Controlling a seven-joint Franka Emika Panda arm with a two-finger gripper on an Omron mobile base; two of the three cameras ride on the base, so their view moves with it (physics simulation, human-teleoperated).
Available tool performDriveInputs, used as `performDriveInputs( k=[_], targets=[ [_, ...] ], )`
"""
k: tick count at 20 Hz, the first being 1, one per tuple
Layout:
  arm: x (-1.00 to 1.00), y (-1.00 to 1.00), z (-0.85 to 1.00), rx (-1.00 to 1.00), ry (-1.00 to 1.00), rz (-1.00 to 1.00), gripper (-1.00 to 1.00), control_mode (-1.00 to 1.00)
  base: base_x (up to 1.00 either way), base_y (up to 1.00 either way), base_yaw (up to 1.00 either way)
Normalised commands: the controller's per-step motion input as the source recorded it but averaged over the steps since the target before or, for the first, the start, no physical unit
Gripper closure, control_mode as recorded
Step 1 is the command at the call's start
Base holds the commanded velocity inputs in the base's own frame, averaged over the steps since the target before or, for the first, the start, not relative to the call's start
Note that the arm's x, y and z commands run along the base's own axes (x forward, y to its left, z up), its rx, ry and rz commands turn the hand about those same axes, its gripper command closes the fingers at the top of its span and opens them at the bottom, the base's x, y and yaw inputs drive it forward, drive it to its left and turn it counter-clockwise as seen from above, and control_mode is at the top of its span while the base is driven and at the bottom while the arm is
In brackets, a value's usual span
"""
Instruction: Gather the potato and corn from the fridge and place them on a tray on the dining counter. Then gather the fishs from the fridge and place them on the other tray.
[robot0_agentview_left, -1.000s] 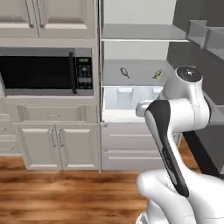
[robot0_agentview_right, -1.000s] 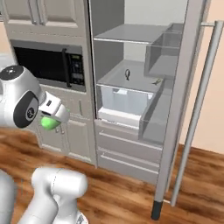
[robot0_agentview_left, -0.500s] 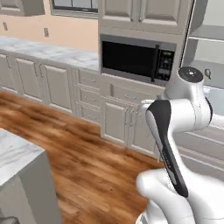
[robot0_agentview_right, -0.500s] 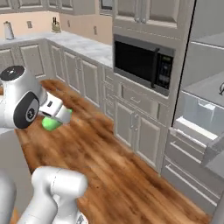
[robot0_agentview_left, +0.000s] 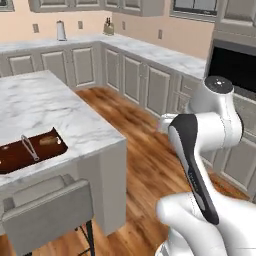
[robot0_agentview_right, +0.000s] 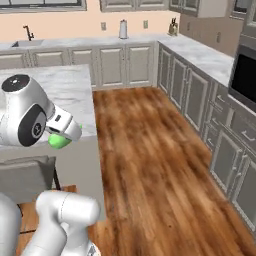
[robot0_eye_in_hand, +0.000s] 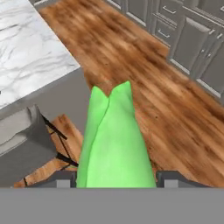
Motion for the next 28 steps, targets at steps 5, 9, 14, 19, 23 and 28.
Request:
performDriveInputs(
  k=[5,9,14,19,23,28],
  targets=[
    [0.0,0.0,0.0,0.0,0.0,0.0,1.0,1.0,-0.17,0.89,0.56],
    [0.0,0.0,0.0,0.0,0.0,0.0,1.0,1.0,0.09,1.0,0.4],
    [0.0,0.0,0.0,0.0,0.0,0.0,1.0,1.0,0.56,0.79,0.13],
    [0.0,0.0,0.0,0.0,0.0,0.0,1.0,1.0,0.8,0.19,-0.04],
    [0.0,0.0,0.0,0.0,0.0,0.0,1.0,1.0,0.37,0.15,-0.1],
    [0.0,0.0,0.0,0.0,0.0,0.0,1.0,1.0,0.1,0.0,0.0]
  ],
)
